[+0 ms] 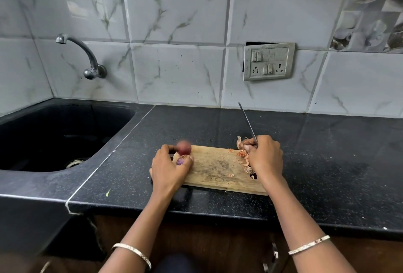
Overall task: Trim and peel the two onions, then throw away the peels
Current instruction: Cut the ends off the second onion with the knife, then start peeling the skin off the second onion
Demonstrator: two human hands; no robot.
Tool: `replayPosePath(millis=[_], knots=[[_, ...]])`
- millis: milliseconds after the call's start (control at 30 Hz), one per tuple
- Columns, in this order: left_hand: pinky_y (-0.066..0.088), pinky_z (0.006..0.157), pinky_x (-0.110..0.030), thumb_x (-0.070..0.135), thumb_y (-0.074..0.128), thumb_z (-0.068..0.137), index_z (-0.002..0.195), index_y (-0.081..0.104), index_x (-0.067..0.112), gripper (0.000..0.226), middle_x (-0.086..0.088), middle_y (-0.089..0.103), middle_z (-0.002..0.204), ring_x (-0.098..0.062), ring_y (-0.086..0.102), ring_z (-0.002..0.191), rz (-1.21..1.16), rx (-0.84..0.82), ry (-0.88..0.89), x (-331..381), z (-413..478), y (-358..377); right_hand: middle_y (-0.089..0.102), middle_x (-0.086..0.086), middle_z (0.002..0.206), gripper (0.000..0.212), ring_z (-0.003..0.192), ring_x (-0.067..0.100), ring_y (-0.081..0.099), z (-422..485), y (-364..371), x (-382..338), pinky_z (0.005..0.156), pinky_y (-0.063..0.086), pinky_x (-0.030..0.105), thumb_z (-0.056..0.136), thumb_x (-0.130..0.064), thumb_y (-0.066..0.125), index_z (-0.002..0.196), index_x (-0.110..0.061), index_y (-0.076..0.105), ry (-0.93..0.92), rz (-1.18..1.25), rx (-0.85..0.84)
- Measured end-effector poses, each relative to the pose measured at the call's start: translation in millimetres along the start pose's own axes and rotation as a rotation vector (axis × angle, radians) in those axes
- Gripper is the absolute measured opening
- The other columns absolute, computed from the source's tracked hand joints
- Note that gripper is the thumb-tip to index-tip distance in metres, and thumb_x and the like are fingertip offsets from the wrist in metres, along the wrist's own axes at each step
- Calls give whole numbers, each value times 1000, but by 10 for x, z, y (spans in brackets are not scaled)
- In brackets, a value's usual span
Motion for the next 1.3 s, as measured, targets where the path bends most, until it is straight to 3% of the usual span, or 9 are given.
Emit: replayPosePath(millis=[200, 367, 467, 600, 733, 833, 1033, 1133, 1300], knots=[[40, 105, -49, 68, 82, 61, 130, 48, 26, 88, 0, 54, 132, -27, 50, 128, 290, -103, -21, 94, 204, 14, 70, 13, 115, 28, 101, 33, 67, 14, 71, 26, 78, 56, 42, 96, -3, 58, 119, -13, 71, -1, -97, -80], [36, 109, -52, 59, 89, 58, 145, 30, 27, 109, -6, 44, 146, -32, 45, 135, 406, -217, -56, -30, 225, 103, 74, 5, 102, 18, 83, 24, 74, 29, 189, -28, 78, 62, 41, 96, -6, 59, 98, -16, 74, -23, 17, -161], [40, 106, -50, 47, 86, 63, 145, 32, 27, 99, -2, 53, 138, -27, 53, 126, 340, -238, -69, -78, 283, 99, 71, 14, 88, 19, 64, 23, 74, -96, 397, -135, 52, 59, 33, 102, -3, 49, 96, -5, 67, 66, 373, -405], [45, 105, -50, 50, 75, 52, 144, 35, 28, 102, -3, 55, 134, -27, 57, 119, 304, -321, -105, -106, 340, 98, 71, 21, 85, 20, 65, 30, 73, -280, 746, -155, 60, 64, 35, 104, -1, 46, 97, 6, 63, 258, 604, -753], [43, 108, -52, 76, 70, 34, 145, 35, 29, 125, -3, 50, 142, -29, 52, 128, 307, -373, -117, -81, 407, 120, 71, 24, 92, 21, 68, 26, 74, -85, 765, 55, 68, 64, 35, 104, 1, 44, 97, 7, 63, 348, 639, -561], [45, 106, -51, 89, 65, 45, 139, 44, 28, 114, 1, 57, 138, -28, 54, 127, 402, -346, -102, -38, 498, 166, 71, 23, 96, 22, 82, 28, 73, 34, 642, 143, 64, 63, 28, 102, 3, 47, 95, 6, 67, 345, 643, -452], [53, 94, -43, 50, 79, 76, 117, 62, 27, 50, 2, 71, 116, -24, 62, 115, 468, -211, -8, 123, 565, 263, 72, 21, 85, 15, 54, 22, 69, 54, 315, 175, 50, 59, 31, 100, 2, 55, 95, 3, 69, 302, 687, -343], [51, 93, -41, 45, 82, 73, 111, 63, 27, 46, 3, 72, 110, -23, 64, 112, 465, -155, 10, 194, 548, 264, 76, 8, 75, 9, 40, 14, 61, 58, 81, 161, 39, 47, 23, 96, -9, 65, 94, -8, 74, 142, 422, -243], [40, 71, -32, 33, 84, 71, 104, 61, 22, 42, 3, 69, 101, -23, 64, 95, 361, -79, 220, 492, 397, 340, 74, -3, 70, 20, 53, 11, 69, -14, -54, 92, 62, 58, 32, 92, -35, 71, 79, -20, 70, 49, 183, -174]])
Point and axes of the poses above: each hand's wrist, its own z-axis towards the middle knuckle, its own y-axis out of the palm, x = y × z, the point moved 7 cm from there along z, towards the middle knuckle
